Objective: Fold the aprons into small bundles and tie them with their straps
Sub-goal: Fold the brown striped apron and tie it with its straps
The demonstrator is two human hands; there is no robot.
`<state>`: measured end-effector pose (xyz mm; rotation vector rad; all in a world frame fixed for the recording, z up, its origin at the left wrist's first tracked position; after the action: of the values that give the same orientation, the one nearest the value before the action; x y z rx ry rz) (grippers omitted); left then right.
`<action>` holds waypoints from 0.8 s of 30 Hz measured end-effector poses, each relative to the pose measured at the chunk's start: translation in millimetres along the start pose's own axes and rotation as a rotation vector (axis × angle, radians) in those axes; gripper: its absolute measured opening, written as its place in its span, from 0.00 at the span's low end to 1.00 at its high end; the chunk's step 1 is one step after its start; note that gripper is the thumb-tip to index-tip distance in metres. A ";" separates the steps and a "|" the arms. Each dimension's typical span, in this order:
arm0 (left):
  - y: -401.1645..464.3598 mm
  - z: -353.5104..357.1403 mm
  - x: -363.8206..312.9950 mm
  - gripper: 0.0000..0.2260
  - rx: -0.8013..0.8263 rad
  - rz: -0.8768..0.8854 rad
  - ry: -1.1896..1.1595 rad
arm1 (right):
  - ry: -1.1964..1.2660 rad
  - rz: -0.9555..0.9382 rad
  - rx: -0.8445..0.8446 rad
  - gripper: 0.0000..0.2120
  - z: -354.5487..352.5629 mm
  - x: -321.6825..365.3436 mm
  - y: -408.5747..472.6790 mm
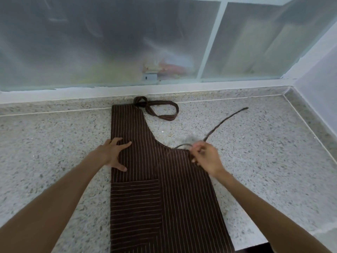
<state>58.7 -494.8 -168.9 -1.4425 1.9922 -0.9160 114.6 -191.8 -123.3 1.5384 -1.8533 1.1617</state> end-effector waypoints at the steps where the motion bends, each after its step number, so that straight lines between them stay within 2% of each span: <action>1: 0.6 -0.2 -0.3 0.48 -0.005 0.004 -0.012 | 0.103 0.102 -0.183 0.06 -37.4 -21.7 5.0; 2: 0.8 -0.9 -0.4 0.48 -0.012 0.006 -0.024 | 0.152 0.208 -0.315 0.07 -71.0 -42.6 7.6; 4: 0.6 -0.7 -1.4 0.48 -0.016 0.005 -0.032 | 0.217 0.397 -0.452 0.11 -121.1 -79.2 10.7; 6: -0.1 -0.3 -2.6 0.47 -0.010 0.000 -0.046 | 0.044 0.508 -0.521 0.23 -150.3 -87.6 9.5; 7: -0.3 -1.4 -2.4 0.45 -0.006 0.000 -0.076 | -0.099 0.464 -0.552 0.25 -154.8 -76.3 9.7; 9: 1.7 -8.7 1.8 0.38 -0.022 0.015 -0.246 | -0.282 0.203 -0.473 0.19 -130.3 -32.8 17.5; 11: 6.7 -28.5 13.7 0.27 -0.119 0.028 -0.503 | -0.383 -0.055 -0.114 0.12 -61.0 7.1 33.0; 13: 12.0 -57.9 35.2 0.17 -0.324 -0.042 -0.663 | -0.549 -0.251 0.271 0.12 16.1 29.4 36.1; 15: 16.5 -76.4 47.5 0.18 -0.442 -0.116 -0.774 | -0.709 -0.425 0.441 0.16 65.9 44.0 21.1; 17: 33.4 -87.8 58.7 0.21 -0.467 -0.181 -0.883 | -0.879 -0.653 0.452 0.19 99.0 50.1 17.7; 21: 73.5 -97.3 79.3 0.17 -0.498 -0.251 -1.170 | -1.183 -0.920 0.372 0.24 112.0 43.0 17.1; 24: 87.3 -94.2 89.3 0.21 -0.528 -0.331 -1.318 | -1.164 -0.952 0.402 0.29 110.0 31.2 11.9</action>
<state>-90.6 -540.7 -177.0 -1.9058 0.9739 0.5103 112.7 -300.3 -161.4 3.2172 -0.9626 0.1010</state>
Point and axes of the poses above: each hand's wrist, its own y-axis towards the middle knuckle, its own z-axis out of the palm, x = y × z, the point moved 9 cm from there along y, towards the middle knuckle, and after that the axes turned 7 degrees about x, right-handed, at the moved point
